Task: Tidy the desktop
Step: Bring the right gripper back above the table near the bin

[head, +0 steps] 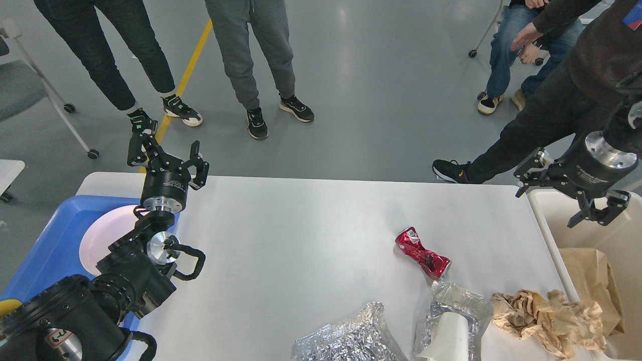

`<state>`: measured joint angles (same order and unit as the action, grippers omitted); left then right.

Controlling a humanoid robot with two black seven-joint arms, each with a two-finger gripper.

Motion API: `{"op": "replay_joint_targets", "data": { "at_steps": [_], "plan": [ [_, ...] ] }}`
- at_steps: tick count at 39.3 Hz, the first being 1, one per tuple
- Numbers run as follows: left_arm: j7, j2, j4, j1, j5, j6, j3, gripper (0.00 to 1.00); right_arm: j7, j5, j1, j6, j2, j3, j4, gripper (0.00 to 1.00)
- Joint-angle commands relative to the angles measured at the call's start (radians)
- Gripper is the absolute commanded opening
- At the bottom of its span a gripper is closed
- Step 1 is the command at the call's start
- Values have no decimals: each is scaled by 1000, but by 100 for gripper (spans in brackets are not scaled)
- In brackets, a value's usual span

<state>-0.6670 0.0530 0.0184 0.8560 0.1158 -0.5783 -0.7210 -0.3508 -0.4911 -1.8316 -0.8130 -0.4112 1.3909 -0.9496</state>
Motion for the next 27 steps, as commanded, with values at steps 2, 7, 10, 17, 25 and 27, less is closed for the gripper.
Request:
{"op": "replay_joint_targets", "data": {
  "at_steps": [2, 7, 10, 17, 25, 27],
  "plan": [
    [0, 1, 0, 0, -1, 0, 0, 97, 1, 51, 2, 0, -9, -3, 0, 100],
    [0, 1, 0, 0, -1, 0, 0, 97, 1, 54, 8, 0, -17, -3, -1, 100],
    [0, 1, 0, 0, -1, 0, 0, 97, 1, 55, 8, 0, -17, -4, -1, 100],
    [0, -1, 0, 0, 1, 0, 0, 97, 1, 77, 28, 0, -18, -7, -1, 100],
    [0, 1, 0, 0, -1, 0, 0, 97, 0, 77, 35, 0, -43, -21, -1, 100],
    [0, 1, 0, 0, -1, 0, 0, 97, 0, 77, 40, 0, -47, -24, -1, 100]
  ]
}}
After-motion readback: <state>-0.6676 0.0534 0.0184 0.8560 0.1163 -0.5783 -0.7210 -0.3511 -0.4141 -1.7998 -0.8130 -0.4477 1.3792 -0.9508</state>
